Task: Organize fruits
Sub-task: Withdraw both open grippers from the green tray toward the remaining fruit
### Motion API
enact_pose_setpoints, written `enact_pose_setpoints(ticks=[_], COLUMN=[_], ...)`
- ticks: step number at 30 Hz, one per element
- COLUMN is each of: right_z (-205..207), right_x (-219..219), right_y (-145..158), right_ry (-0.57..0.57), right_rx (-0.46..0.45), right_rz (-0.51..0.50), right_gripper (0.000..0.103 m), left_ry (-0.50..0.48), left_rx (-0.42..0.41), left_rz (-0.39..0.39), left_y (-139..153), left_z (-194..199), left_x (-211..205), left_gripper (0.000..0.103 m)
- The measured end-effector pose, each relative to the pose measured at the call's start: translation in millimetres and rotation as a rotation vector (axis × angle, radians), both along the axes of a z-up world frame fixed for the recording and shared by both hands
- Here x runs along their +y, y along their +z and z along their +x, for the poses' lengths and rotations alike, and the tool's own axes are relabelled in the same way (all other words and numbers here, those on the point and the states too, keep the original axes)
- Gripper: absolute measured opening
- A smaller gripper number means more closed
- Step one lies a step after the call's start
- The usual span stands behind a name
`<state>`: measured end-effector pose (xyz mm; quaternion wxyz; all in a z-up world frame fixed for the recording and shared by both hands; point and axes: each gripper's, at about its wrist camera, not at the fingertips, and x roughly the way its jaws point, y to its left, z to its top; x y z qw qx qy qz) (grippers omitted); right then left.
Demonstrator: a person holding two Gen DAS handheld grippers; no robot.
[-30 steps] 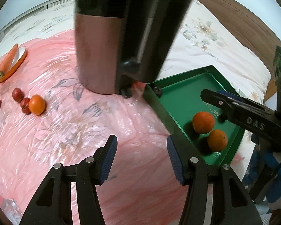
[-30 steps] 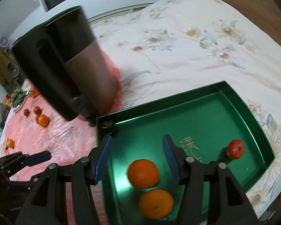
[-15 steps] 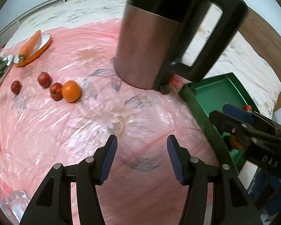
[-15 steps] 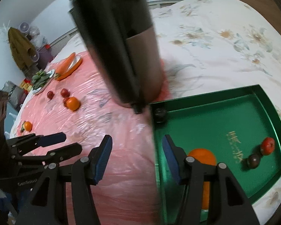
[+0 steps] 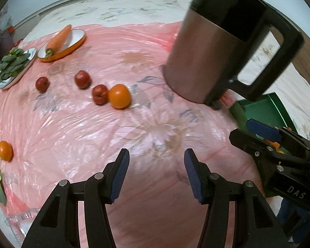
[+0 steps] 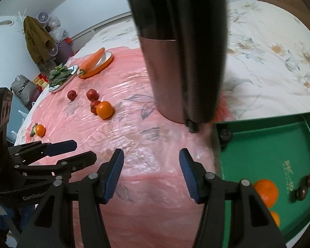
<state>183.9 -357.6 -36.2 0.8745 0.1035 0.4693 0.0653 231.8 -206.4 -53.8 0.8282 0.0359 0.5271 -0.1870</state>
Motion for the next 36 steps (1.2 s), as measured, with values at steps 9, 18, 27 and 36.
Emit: enact_pose_setpoints(ticks=[9,18,27,36], right_z=[14.0,18.9,21.9,26.4], right_x=[23.7,31.9,42.1,53.9], right_y=[-14.2,-24.0,-27.5,-27.6], right_ry=[0.046,0.063,0.092,0.156], right_rx=[0.017,0.033,0.036,0.023], right_rz=[-0.020,-0.026,-0.025,-0.042], right_gripper=[0.070,0.070,0.070,0.070], left_ry=[0.068,0.098,0.115,0.131], left_rx=[0.000,0.004,0.004,0.002], left_rz=[0.015,0.022,0.025,0.029], left_y=[-6.3,-11.0,-13.9,-16.0], left_z=[7.3,9.7,11.2,10.1], left_x=[28.9,44.0,53.8,63.5], left_gripper=[0.049,0.049,0.049,0.049])
